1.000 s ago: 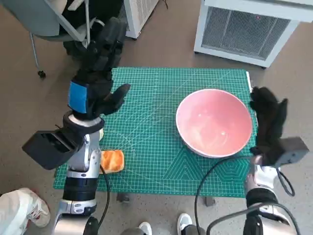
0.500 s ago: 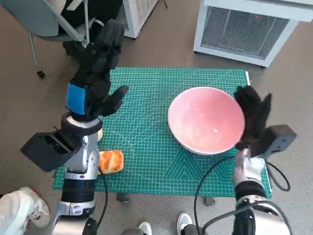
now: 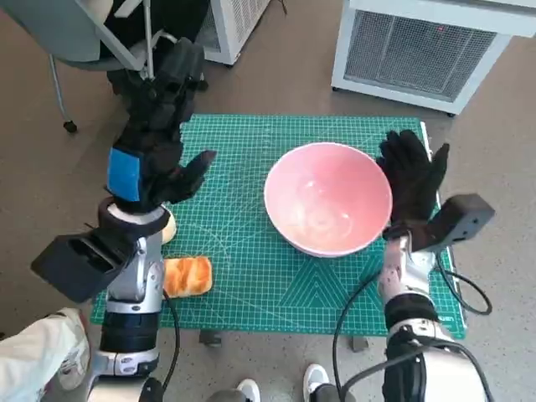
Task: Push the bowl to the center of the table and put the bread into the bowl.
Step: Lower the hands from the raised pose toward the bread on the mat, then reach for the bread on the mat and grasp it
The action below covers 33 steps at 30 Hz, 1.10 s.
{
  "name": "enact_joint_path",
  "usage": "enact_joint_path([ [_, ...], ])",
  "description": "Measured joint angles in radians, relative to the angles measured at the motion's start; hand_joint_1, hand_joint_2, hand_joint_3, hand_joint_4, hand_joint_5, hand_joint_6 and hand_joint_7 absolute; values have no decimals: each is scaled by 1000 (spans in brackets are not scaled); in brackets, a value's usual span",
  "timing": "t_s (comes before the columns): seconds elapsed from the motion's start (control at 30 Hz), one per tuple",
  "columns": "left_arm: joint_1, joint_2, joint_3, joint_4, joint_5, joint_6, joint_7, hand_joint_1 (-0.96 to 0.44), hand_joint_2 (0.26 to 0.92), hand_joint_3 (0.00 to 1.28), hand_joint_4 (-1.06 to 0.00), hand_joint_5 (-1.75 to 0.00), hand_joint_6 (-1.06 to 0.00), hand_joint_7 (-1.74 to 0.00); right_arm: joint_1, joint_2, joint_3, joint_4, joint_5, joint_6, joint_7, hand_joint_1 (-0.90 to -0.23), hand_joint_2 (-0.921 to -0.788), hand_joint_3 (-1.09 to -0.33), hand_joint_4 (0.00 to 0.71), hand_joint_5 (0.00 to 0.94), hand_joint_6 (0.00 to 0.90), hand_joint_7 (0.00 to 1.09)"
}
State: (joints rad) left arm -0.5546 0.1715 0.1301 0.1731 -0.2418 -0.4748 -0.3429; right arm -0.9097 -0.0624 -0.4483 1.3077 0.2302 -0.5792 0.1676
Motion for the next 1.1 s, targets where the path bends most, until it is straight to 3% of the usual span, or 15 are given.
enact_joint_path([
  [0.43,38,20,7,-33,3,6,9,-635,921,273,-182,0,-355,0,-73,27,13,13,-5,77,-38,-562,-921,-761,213,15,110,463],
  [0.63,91,41,16,-91,14,9,11,-660,921,302,-178,0,-351,0,-91,25,42,13,-48,81,-69,-564,-921,-790,220,12,119,455],
  [0.77,160,100,33,-141,58,9,-1,-669,921,351,-177,0,-344,0,-91,10,57,3,-69,43,-54,-567,-921,-806,211,5,108,453],
  [0.87,223,180,50,-175,101,12,-34,-676,921,369,-176,0,-335,0,-91,-6,57,-14,-68,-7,-17,-567,-921,-815,200,3,49,543],
  [1.1,399,414,114,-341,191,131,-145,-663,921,325,-188,-4,-339,-8,-91,-35,72,-108,-62,-205,101,-568,-921,-829,220,15,2,709],
])
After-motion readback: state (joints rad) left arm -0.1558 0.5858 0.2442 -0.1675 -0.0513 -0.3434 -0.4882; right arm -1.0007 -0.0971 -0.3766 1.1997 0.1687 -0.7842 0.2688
